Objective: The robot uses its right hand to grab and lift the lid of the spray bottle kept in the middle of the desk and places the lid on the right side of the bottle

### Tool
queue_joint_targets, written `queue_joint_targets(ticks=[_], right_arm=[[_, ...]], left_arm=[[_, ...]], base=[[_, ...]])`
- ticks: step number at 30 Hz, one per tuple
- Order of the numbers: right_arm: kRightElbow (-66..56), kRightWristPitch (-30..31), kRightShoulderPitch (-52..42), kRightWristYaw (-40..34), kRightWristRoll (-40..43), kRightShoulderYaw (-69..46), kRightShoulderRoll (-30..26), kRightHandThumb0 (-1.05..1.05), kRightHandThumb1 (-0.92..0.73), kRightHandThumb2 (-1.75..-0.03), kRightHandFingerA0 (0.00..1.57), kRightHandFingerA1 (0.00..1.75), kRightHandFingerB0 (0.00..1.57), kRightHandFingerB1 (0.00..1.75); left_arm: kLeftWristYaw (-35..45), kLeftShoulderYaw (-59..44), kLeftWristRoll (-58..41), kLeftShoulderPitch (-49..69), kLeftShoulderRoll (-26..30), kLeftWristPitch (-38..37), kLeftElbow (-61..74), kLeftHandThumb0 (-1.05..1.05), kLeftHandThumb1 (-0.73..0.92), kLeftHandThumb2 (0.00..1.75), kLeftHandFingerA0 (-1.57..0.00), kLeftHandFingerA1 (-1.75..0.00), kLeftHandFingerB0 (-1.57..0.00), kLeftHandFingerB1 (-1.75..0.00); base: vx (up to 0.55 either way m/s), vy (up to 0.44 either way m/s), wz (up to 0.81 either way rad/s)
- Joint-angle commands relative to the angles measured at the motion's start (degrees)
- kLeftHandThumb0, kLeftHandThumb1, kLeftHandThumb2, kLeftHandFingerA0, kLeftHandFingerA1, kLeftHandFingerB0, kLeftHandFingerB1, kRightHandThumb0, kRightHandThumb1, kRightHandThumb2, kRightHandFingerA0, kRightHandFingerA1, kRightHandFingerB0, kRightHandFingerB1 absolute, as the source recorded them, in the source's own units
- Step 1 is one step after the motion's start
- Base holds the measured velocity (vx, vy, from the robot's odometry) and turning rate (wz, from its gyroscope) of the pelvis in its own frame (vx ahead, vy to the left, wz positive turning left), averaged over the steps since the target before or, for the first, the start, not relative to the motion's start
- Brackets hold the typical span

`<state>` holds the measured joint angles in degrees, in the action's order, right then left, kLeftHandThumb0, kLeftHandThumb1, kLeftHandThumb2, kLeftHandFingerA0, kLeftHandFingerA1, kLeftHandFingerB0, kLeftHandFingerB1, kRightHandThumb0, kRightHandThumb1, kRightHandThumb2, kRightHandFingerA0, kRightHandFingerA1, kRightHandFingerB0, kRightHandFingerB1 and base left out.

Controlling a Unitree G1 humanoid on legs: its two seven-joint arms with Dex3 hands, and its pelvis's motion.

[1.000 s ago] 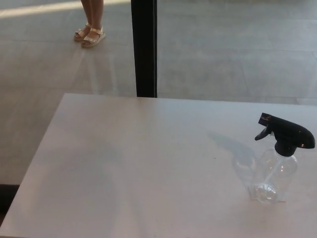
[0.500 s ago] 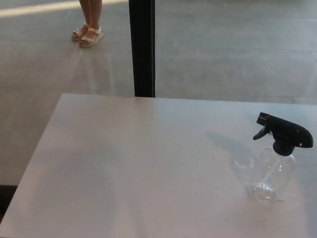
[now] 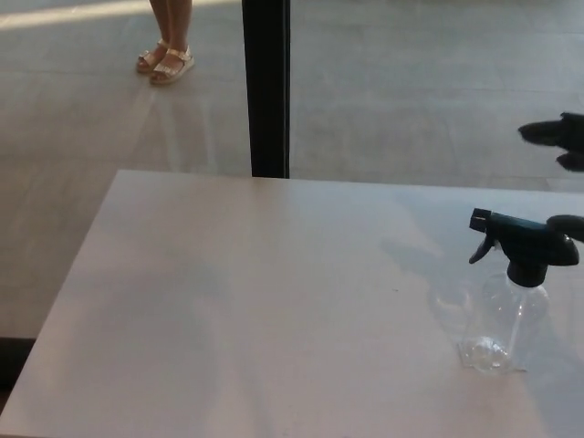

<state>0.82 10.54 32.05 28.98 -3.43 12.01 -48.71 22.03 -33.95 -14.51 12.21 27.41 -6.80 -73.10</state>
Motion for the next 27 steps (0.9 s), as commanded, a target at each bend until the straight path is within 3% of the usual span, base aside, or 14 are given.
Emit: queue_joint_targets(ticks=[1,3,4,5,6,13,14,15,19,20,21,23,24,27], right_arm=[[-2.1,5.3,1.7,6.0,-5.4,2.7,-1.6,-0.91,-0.79,-0.65,0.20,0.40,0.20,0.27],[-1.3,6.3,3.1,7.3,-7.3,4.7,-1.3,-0.92,-0.80,-0.65,0.22,0.40,0.22,0.28],[-1.3,6.3,3.1,7.5,-7.9,5.0,-1.4,-0.88,-0.61,-1.04,0.18,0.50,0.12,0.40],[-1.0,6.4,3.4,7.6,-8.4,5.4,-1.2,-0.87,-0.61,-1.04,0.19,0.51,0.14,0.40],[-1.1,6.5,3.3,7.8,-8.9,5.6,-1.3,-0.91,-0.81,-0.65,0.26,0.42,0.25,0.30],[-3.7,6.5,4.0,10.0,-13.4,7.4,-1.6,-0.97,-0.86,-0.67,0.29,0.50,0.25,0.28],[-4.8,6.2,4.1,9.8,-15.8,8.7,-1.7,-0.93,-0.67,-1.08,0.30,0.60,0.18,0.42],[-5.2,6.1,4.1,9.8,-16.9,9.2,-1.6,-0.95,-0.86,-0.67,0.33,0.59,0.25,0.28],[-5.9,6.8,4.2,10.0,-18.8,9.9,-0.7,-0.94,-0.85,-0.67,0.37,0.69,0.26,0.29],[-6.2,7.7,4.0,8.9,-18.8,9.6,0.8,-0.88,-0.66,-1.05,0.49,0.65,0.24,0.46],[-6.3,8.1,3.9,8.1,-18.9,9.4,1.8,-0.90,-0.67,-1.03,0.66,0.74,0.24,0.45],[-6.4,8.2,3.7,8.0,-19.6,9.0,2.4,-0.90,-0.67,-1.03,0.66,0.74,0.24,0.45],[-6.6,8.9,3.8,8.0,-20.2,9.1,3.2,-0.82,-0.79,-0.64,0.74,0.75,0.31,0.31],[-6.7,7.3,3.6,5.7,-22.0,9.1,5.2,-0.71,-0.79,-0.64,0.94,0.93,0.35,0.34]], left_arm=[[0.8,0.3,-0.7,0.4,1.5,-1.3,0.0,-0.87,0.92,0.68,-0.56,-0.54,-0.39,-0.40],[0.7,0.2,-0.9,0.5,1.6,-1.4,-0.1,-0.88,0.92,0.68,-0.55,-0.54,-0.39,-0.41],[0.7,0.4,-0.6,0.4,1.6,-1.8,-0.3,-0.88,0.92,0.67,-0.56,-0.53,-0.39,-0.40],[1.0,0.5,-0.6,0.5,1.7,-1.8,-0.3,-0.88,0.92,0.68,-0.55,-0.53,-0.39,-0.40],[1.0,0.5,-0.7,0.4,1.6,-1.7,-0.2,-0.88,0.92,0.68,-0.56,-0.54,-0.40,-0.40],[0.9,0.9,-0.7,0.5,1.6,-2.0,0.1,-0.90,0.92,0.68,-0.55,-0.54,-0.39,-0.41],[0.7,1.1,-0.5,0.3,1.6,-1.7,-0.1,-0.89,0.92,0.68,-0.55,-0.54,-0.39,-0.40],[0.5,1.3,-0.4,0.2,1.7,-1.7,-0.2,-0.89,0.92,0.67,-0.56,-0.54,-0.40,-0.41],[0.4,1.8,-0.1,0.4,1.6,-2.2,-0.2,-0.87,0.92,0.69,-0.56,-0.54,-0.40,-0.41],[0.5,1.8,-0.3,0.5,1.5,-2.2,-0.1,-0.89,0.92,0.68,-0.55,-0.53,-0.40,-0.41],[0.5,1.9,-0.3,0.7,1.5,-2.3,0.0,-0.89,0.92,0.68,-0.54,-0.53,-0.39,-0.41],[0.5,2.1,-0.2,0.7,1.3,-2.6,0.0,-0.89,0.92,0.68,-0.54,-0.53,-0.39,-0.41],[0.6,2.2,-0.3,0.8,1.2,-2.8,-0.1,-0.89,0.92,0.68,-0.54,-0.54,-0.40,-0.41],[0.8,1.8,-0.8,0.7,0.9,-2.3,-0.4,-0.91,0.91,0.68,-0.54,-0.53,-0.39,-0.41]], base=[[0.00,0.000,0.00],[0.00,0.000,0.00],[0.00,0.000,0.00],[0.00,0.000,0.00],[0.00,0.000,0.00],[0.00,0.000,0.00],[0.00,0.000,0.00],[0.00,0.000,0.00],[0.00,0.000,0.00],[0.00,0.000,0.00],[0.00,0.000,0.00],[0.00,0.000,0.00],[0.00,0.000,0.00],[0.00,0.000,0.00]])
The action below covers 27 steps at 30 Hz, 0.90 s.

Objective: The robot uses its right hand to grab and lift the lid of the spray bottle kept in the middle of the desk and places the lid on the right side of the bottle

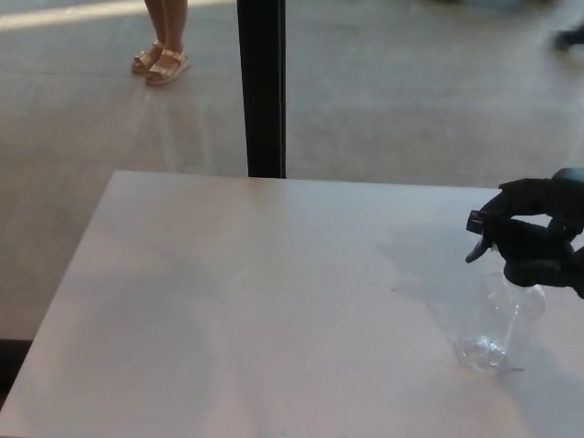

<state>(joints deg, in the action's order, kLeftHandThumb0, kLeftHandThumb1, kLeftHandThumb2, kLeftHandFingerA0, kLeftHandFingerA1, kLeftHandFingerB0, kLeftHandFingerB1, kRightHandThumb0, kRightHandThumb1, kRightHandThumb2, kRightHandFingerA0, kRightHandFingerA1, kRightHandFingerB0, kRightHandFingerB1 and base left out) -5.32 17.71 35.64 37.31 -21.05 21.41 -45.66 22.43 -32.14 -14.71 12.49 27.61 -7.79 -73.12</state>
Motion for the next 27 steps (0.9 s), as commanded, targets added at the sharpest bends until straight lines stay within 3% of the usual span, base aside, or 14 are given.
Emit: queue_joint_targets(ticks=[1,3,4,6,7,9,12,14,17,18,19,20,25,27], right_arm=[[-0.5,0.1,0.1,-2.5,-4.6,-0.4,2.4,-0.71,-0.79,-0.64,0.94,0.93,0.35,0.34],[-1.4,1.4,0.2,-2.5,-5.9,-0.3,3.2,-0.61,-0.80,-0.64,1.01,0.92,0.37,0.34],[-1.6,1.2,0.2,-2.8,-7.4,0.0,3.3,-0.53,-0.64,-0.97,0.99,1.00,0.33,0.50],[-1.7,1.1,0.1,-2.8,-8.3,-0.1,3.5,-0.53,-0.64,-0.97,0.99,1.00,0.33,0.50],[-1.7,0.5,0.3,-3.5,-10.9,1.0,3.1,-0.42,-0.80,-0.65,1.00,1.13,0.43,0.35],[-1.8,-0.1,-0.6,-5.7,-13.4,1.3,3.0,-0.28,-0.78,-0.67,0.78,1.58,0.63,0.42],[-1.8,-0.8,-0.9,-6.0,-14.1,1.0,3.1,-0.28,-0.78,-0.67,0.78,1.58,0.63,0.42],[-1.2,-3.6,-1.9,-8.4,-15.7,1.2,2.5,-0.25,-0.64,-0.75,0.86,1.68,0.95,0.59],[-0.1,-6.3,-3.3,-11.1,-17.2,0.9,1.9,-0.26,-0.60,-0.80,0.92,1.67,0.89,0.92],[0.3,-7.4,-3.9,-12.9,-18.1,0.8,1.7,-0.26,-0.64,-0.81,0.90,1.70,0.81,1.17],[0.6,-7.7,-4.2,-13.3,-18.6,0.7,1.6,-0.26,-0.64,-0.81,0.90,1.70,0.81,1.17],[1.1,-8.5,-4.4,-14.3,-19.0,0.6,1.4,-0.27,-0.66,-0.72,0.92,1.69,0.82,1.09],[4.0,-11.5,-5.7,-18.6,-20.9,0.1,1.0,-0.31,-0.75,-0.65,0.86,1.71,0.85,0.84],[4.8,-12.3,-6.3,-19.6,-21.7,0.1,0.8,-0.35,-0.78,-0.66,0.85,1.74,0.83,1.06]], left_arm=[[0.4,-0.1,-0.7,0.4,0.7,-1.3,-0.3,-0.91,0.91,0.68,-0.54,-0.53,-0.39,-0.41],[0.6,0.0,-0.7,0.7,0.7,-1.4,0.0,-0.91,0.92,0.68,-0.55,-0.55,-0.39,-0.41],[0.6,-0.1,-0.8,0.7,0.6,-1.3,-0.1,-0.91,0.92,0.68,-0.55,-0.55,-0.39,-0.41],[0.6,-0.1,-0.9,0.7,0.6,-1.3,-0.1,-0.91,0.92,0.68,-0.55,-0.55,-0.39,-0.41],[0.2,0.0,-0.5,0.4,0.6,-1.4,-0.7,-0.90,0.92,0.68,-0.54,-0.51,-0.39,-0.39],[0.1,0.3,-0.3,0.5,0.5,-1.5,-0.2,-0.91,0.92,0.68,-0.57,-0.56,-0.41,-0.41],[0.2,0.2,-0.5,0.5,0.3,-1.4,-0.1,-0.91,0.92,0.68,-0.57,-0.56,-0.41,-0.41],[-0.1,0.1,-0.7,0.3,0.2,-0.9,-0.3,-0.89,0.92,0.68,-0.55,-0.54,-0.40,-0.40],[0.3,-0.1,-0.9,0.5,0.2,-1.1,-0.2,-0.92,0.92,0.67,-0.53,-0.53,-0.39,-0.40],[0.8,0.0,-0.8,0.7,0.3,-1.7,0.0,-0.87,0.71,1.14,-0.48,-0.61,-0.31,-0.51],[0.7,0.1,-0.7,0.8,0.2,-1.9,0.1,-0.87,0.71,1.14,-0.48,-0.61,-0.31,-0.51],[0.8,0.2,-0.6,0.8,0.3,-2.0,0.1,-0.90,0.92,0.68,-0.54,-0.53,-0.39,-0.40],[1.1,0.2,-0.6,0.8,0.4,-2.2,0.1,-0.91,0.92,0.67,-0.56,-0.54,-0.40,-0.40],[0.9,0.4,-0.4,0.7,0.4,-2.2,0.1,-0.92,0.92,0.67,-0.57,-0.54,-0.41,-0.40]], base=[[0.00,0.000,0.00],[0.00,0.000,0.00],[0.00,0.000,0.00],[0.00,0.000,0.00],[0.00,0.000,0.00],[0.00,0.000,0.00],[0.00,0.000,0.00],[0.00,0.000,0.00],[0.00,0.000,0.00],[0.00,0.000,0.00],[0.00,0.000,0.00],[0.00,0.000,0.00],[0.00,0.000,0.00],[0.00,0.000,0.00]])
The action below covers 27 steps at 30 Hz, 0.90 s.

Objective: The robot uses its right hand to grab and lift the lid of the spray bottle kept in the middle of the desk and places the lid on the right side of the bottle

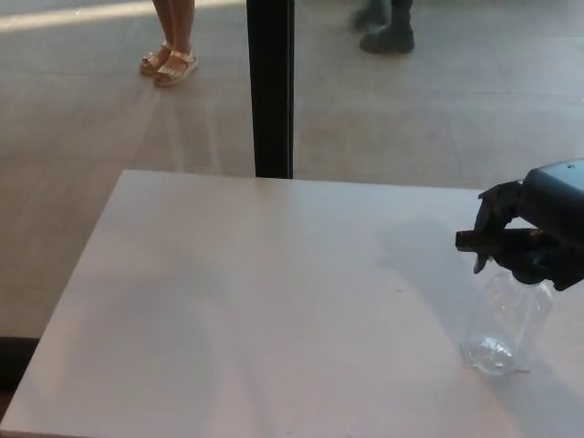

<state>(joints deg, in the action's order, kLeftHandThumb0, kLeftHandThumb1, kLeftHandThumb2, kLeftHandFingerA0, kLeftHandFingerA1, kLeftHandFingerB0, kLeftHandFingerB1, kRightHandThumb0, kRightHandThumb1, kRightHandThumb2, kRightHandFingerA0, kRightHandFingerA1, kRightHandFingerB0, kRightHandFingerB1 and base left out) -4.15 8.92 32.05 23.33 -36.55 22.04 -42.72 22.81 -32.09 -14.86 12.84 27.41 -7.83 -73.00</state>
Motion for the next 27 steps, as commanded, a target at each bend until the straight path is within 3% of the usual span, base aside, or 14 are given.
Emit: queue_joint_targets(ticks=[1,2,3,6,7,8,9,11,12,13,14,15,26,27], right_arm=[[4.0,-4.0,-2.9,-6.1,-6.3,-0.7,-2.1,-0.36,-0.78,-0.66,0.85,1.73,0.83,1.04],[4.5,-4.4,-3.1,-6.6,-6.3,-0.8,-2.1,-0.36,-0.78,-0.66,0.85,1.73,0.83,1.04],[4.5,-5.5,-4.1,-7.5,-5.7,-1.5,-2.1,-0.37,-0.74,-0.68,0.87,1.70,0.81,0.67],[5.1,-7.4,-5.2,-10.0,-5.3,-2.5,-1.6,-0.33,-0.71,-0.70,0.93,1.70,0.83,0.71],[5.5,-8.1,-5.4,-10.9,-4.9,-3.1,-1.3,-0.39,-0.54,-1.00,1.20,1.35,0.79,0.89],[5.7,-8.3,-5.4,-10.9,-4.5,-3.5,-1.1,-0.37,-0.54,-1.01,1.17,1.32,0.80,0.94],[5.7,-8.5,-5.3,-10.9,-3.9,-3.9,-0.7,-0.30,-0.65,-0.78,0.90,1.75,0.83,0.92],[6.0,-9.1,-5.1,-11.2,-3.8,-4.3,-0.3,-0.30,-0.65,-0.78,0.90,1.75,0.83,0.92],[5.2,-8.9,-5.1,-10.7,-0.3,-6.5,0.8,-0.28,-0.62,-0.84,0.91,1.73,0.86,0.74],[4.6,-7.3,-4.7,-10.0,2.8,-8.9,2.8,-0.27,-0.55,-0.98,1.12,1.64,0.82,1.18],[5.4,-8.0,-4.3,-10.6,4.2,-10.2,3.9,-0.13,-0.60,-1.05,1.01,1.75,0.67,1.47],[6.2,-8.8,-3.7,-10.4,5.9,-11.7,4.8,-0.20,-0.57,-1.09,0.87,1.75,0.71,1.61],[11.8,-8.5,10.5,-4.0,9.1,-16.2,4.1,-0.28,-0.57,-1.19,0.91,1.75,0.69,1.65],[11.7,-8.6,11.8,-3.5,9.2,-16.4,3.7,-0.27,-0.54,-1.21,0.92,1.75,0.72,1.62]], left_arm=[[0.7,0.3,-0.3,0.3,0.6,-2.1,-0.1,-0.92,0.92,0.67,-0.57,-0.54,-0.40,-0.40],[0.8,0.2,-0.5,0.3,0.6,-2.0,-0.2,-0.92,0.92,0.67,-0.57,-0.54,-0.40,-0.40],[0.1,0.6,0.0,0.2,0.5,-2.2,-0.4,-0.93,0.91,0.68,-0.58,-0.55,-0.41,-0.40],[0.4,0.6,-0.3,0.4,0.5,-2.0,-0.2,-0.91,0.91,0.67,-0.55,-0.54,-0.40,-0.40],[0.4,0.5,-0.4,0.4,0.5,-1.9,-0.2,-0.91,0.91,0.68,-0.54,-0.53,-0.39,-0.40],[0.4,0.5,-0.3,0.4,0.6,-1.9,-0.3,-0.92,0.91,0.68,-0.53,-0.52,-0.38,-0.39],[0.7,0.5,-0.4,0.5,0.6,-2.1,-0.3,-0.98,0.77,1.15,-0.47,-0.60,-0.34,-0.52],[1.2,0.5,-0.5,0.8,0.6,-2.4,-0.3,-0.98,0.77,1.15,-0.47,-0.60,-0.34,-0.52],[0.8,0.4,-0.5,0.6,0.7,-2.3,-0.3,-0.99,0.76,1.15,-0.48,-0.61,-0.34,-0.52],[0.6,0.7,-0.2,0.7,0.7,-2.5,-0.1,-0.94,0.92,0.68,-0.55,-0.55,-0.39,-0.39],[0.5,0.6,-0.3,0.7,0.6,-2.5,0.0,-0.93,0.92,0.68,-0.56,-0.55,-0.38,-0.40],[1.1,0.6,-0.4,1.0,0.7,-2.9,0.4,-0.92,0.92,0.69,-0.54,-0.56,-0.38,-0.40],[0.6,0.7,-0.3,1.0,0.7,-3.2,0.0,-0.94,0.92,0.68,-0.54,-0.54,-0.40,-0.41],[0.3,0.9,-0.1,0.8,0.8,-3.1,-0.2,-0.88,0.71,1.13,-0.49,-0.62,-0.34,-0.52]], base=[[0.00,0.000,0.00],[0.00,0.000,0.00],[0.00,0.000,0.00],[0.00,0.000,0.00],[0.00,0.000,0.00],[0.00,0.000,0.00],[0.00,0.000,0.00],[0.00,0.000,0.00],[0.00,0.000,0.00],[0.00,0.000,0.00],[0.00,0.000,0.00],[0.00,0.000,0.00],[0.00,0.000,0.00],[0.00,0.000,0.00]])
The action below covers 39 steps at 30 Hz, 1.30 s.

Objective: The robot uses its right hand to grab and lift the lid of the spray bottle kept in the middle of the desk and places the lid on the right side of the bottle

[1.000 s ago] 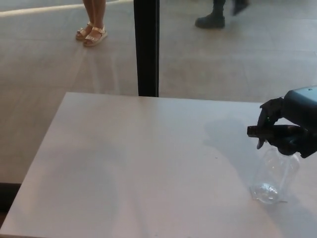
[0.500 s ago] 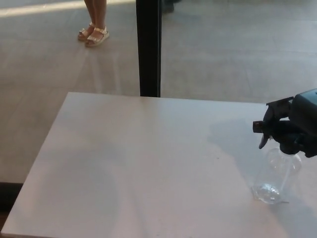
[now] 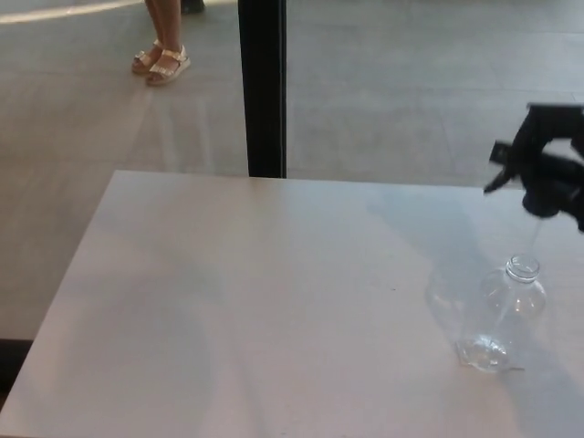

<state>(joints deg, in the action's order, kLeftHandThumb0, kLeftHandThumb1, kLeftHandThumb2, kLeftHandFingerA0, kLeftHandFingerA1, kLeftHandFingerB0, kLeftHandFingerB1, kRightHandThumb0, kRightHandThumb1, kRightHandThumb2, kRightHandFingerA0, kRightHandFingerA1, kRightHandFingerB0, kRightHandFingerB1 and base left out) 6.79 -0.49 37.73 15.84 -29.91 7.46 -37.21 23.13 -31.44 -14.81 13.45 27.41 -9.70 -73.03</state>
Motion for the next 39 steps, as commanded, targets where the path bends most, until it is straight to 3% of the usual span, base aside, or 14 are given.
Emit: queue_joint_targets(ticks=[1,2,3,11,12,13,20,21,25,26,29,32,33,39], right_arm=[[0.8,0.1,7.0,3.9,2.7,-2.1,-2.2,-0.24,-0.52,-1.21,0.93,1.75,0.75,1.59],[0.8,-0.7,8.5,3.9,2.7,-2.4,-2.7,-0.22,-0.50,-1.22,0.93,1.75,0.76,1.59],[0.8,-0.4,9.5,4.3,2.8,-2.6,-3.0,-0.26,-0.51,-1.23,0.95,1.75,0.77,1.59],[4.0,2.7,17.9,9.0,1.3,-2.6,-7.6,-0.27,-0.58,-1.06,0.92,1.75,0.74,1.46],[4.4,2.3,18.5,9.1,1.8,-3.1,-8.2,-0.26,-0.55,-1.10,0.91,1.75,0.74,1.49],[5.1,2.1,19.4,8.7,2.2,-3.7,-8.6,-0.25,-0.46,-1.20,0.94,1.75,0.77,1.55],[9.8,3.0,22.3,8.7,4.4,-7.1,-11.0,-0.22,-0.52,-1.15,0.92,1.75,0.75,1.55],[10.4,1.7,17.6,7.3,5.5,-9.3,-11.8,-0.28,-0.50,-1.13,1.18,1.37,0.97,1.25],[10.9,-0.6,10.9,5.0,6.6,-11.7,-11.3,-0.22,-0.47,-1.22,0.91,1.74,0.76,1.61],[9.6,0.9,4.8,3.9,5.9,-12.7,-10.8,-0.24,-0.52,-1.13,0.90,1.72,0.76,1.59],[8.6,0.1,-3.8,2.8,6.1,-14.0,-10.1,-0.23,-0.60,-1.00,0.86,1.74,0.72,1.59],[8.9,-2.3,-10.4,-1.0,5.3,-14.0,-8.5,-0.18,-0.61,-0.94,0.96,1.70,0.71,1.52],[8.1,-1.8,-13.6,-2.7,4.3,-13.3,-6.9,-0.23,-0.63,-0.96,0.87,1.72,0.75,1.52],[11.6,-6.5,-20.3,-11.5,0.7,-9.3,-1.8,-0.26,-0.63,-1.00,0.89,1.75,0.77,1.51]], left_arm=[[0.1,0.1,-0.4,0.2,0.7,-1.3,-0.3,-0.95,0.92,0.67,-0.55,-0.54,-0.40,-0.40],[0.3,0.0,-0.5,0.2,0.7,-1.2,-0.4,-0.91,0.73,1.15,-0.51,-0.63,-0.34,-0.53],[0.1,0.0,-0.5,0.2,0.7,-1.2,-0.4,-0.92,0.92,0.68,-0.56,-0.53,-0.40,-0.40],[-0.7,0.2,-0.2,0.4,0.9,-1.0,-0.7,-0.93,0.92,0.69,-0.54,-0.51,-0.39,-0.39],[-0.7,0.2,-0.2,0.4,0.8,-1.0,-0.7,-0.89,0.71,1.14,-0.48,-0.59,-0.33,-0.51],[-0.7,0.3,-0.1,0.4,0.9,-1.1,-0.8,-0.93,0.92,0.69,-0.55,-0.50,-0.38,-0.38],[-1.3,0.3,-0.1,-0.1,1.0,-0.4,-1.4,-0.93,0.91,0.68,-0.57,-0.49,-0.38,-0.38],[-1.0,0.3,-0.2,0.1,0.9,-0.9,-1.2,-0.93,0.92,0.68,-0.57,-0.51,-0.39,-0.39],[-0.9,0.3,-0.3,0.3,0.8,-1.1,-1.3,-0.94,0.73,1.15,-0.52,-0.60,-0.32,-0.50],[-0.6,0.0,-0.7,0.5,0.7,-1.1,-1.0,-0.96,0.90,0.67,-0.57,-0.51,-0.38,-0.39],[-0.6,0.2,-0.3,0.5,1.0,-1.5,-0.9,-0.94,0.92,0.68,-0.56,-0.49,-0.38,-0.38],[-0.4,-0.1,-0.6,0.3,1.1,-1.1,-1.1,-1.01,0.77,1.15,-0.48,-0.58,-0.33,-0.50],[-0.4,0.0,-0.6,0.2,1.2,-1.1,-1.1,-0.93,0.92,0.68,-0.56,-0.51,-0.39,-0.39],[-0.4,-0.2,-0.8,0.1,1.3,-0.7,-0.8,-0.96,0.90,0.67,-0.57,-0.54,-0.39,-0.39]], base=[[0.00,0.000,0.00],[0.00,0.000,0.00],[0.00,0.000,0.00],[0.00,0.000,0.00],[0.00,0.000,0.00],[0.00,0.000,0.00],[0.00,0.000,0.00],[0.00,0.000,0.00],[0.00,0.000,0.00],[0.00,0.000,0.00],[0.00,0.000,0.00],[0.00,0.000,0.00],[0.00,0.000,0.00],[0.00,0.000,0.00]])
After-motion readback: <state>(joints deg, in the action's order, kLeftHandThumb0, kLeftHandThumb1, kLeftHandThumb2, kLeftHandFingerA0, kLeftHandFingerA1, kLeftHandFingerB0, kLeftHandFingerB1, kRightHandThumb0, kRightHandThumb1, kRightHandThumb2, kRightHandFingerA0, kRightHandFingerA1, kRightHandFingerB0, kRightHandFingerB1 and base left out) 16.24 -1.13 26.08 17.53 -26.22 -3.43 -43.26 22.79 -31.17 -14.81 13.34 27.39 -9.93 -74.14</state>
